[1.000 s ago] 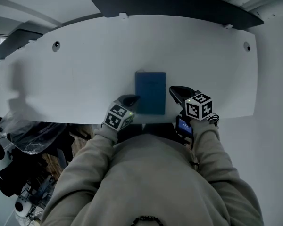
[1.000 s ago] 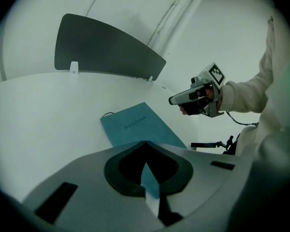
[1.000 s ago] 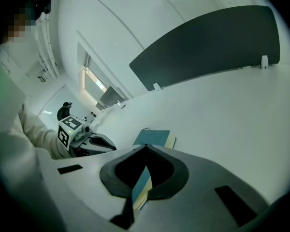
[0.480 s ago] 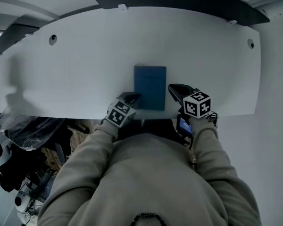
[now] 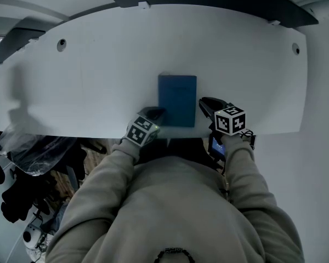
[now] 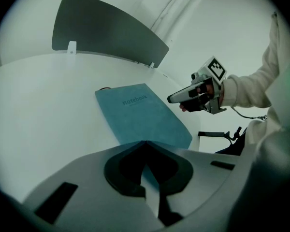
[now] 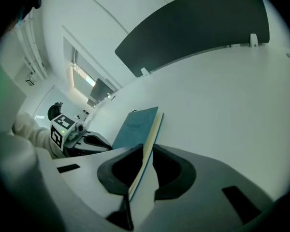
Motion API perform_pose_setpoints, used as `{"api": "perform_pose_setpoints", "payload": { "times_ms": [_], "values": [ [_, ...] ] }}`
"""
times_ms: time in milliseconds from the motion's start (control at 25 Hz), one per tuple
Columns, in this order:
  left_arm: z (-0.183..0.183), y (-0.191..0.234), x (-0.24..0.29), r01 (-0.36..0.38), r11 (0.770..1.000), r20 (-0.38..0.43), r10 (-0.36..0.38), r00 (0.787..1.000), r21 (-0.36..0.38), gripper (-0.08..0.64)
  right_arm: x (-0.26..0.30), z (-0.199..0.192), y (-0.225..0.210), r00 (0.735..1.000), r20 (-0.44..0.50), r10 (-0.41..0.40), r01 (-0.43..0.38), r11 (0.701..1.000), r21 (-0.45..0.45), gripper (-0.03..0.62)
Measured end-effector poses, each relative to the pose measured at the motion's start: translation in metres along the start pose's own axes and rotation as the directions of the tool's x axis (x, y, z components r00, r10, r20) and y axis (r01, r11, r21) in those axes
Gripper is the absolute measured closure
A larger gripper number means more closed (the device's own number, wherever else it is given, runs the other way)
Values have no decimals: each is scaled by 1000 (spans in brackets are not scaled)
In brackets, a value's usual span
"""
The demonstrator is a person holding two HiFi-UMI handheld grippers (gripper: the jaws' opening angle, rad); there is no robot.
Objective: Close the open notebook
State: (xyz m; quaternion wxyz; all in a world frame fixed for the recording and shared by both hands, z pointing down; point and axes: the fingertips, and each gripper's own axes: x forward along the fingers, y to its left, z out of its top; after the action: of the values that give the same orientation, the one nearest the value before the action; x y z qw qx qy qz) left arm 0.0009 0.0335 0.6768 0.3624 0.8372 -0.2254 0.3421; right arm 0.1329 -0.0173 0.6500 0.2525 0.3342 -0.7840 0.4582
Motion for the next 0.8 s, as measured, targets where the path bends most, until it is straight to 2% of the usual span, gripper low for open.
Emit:
{"api": "perform_pose_setpoints", "payload": {
  "times_ms": [80,240,360,800],
  "values": [
    [0,0,1,2,1000,2,-2,1000,-3,558,3,-3,1,1000,4,15,-15,1000,24,513],
    [0,2,2,12,999,22,-11,1000,-53,558,11,-9,5,998,-4,68,-68,994,85,465],
    [0,3,0,11,999,28,-9,1000,-48,558,21,-12,11,995,-15,102,-99,989,114,431],
    [-1,2,1,33,998,44,-31,999,-53,558,32,-14,18,991,-24,132,-128,986,111,428]
  ]
}}
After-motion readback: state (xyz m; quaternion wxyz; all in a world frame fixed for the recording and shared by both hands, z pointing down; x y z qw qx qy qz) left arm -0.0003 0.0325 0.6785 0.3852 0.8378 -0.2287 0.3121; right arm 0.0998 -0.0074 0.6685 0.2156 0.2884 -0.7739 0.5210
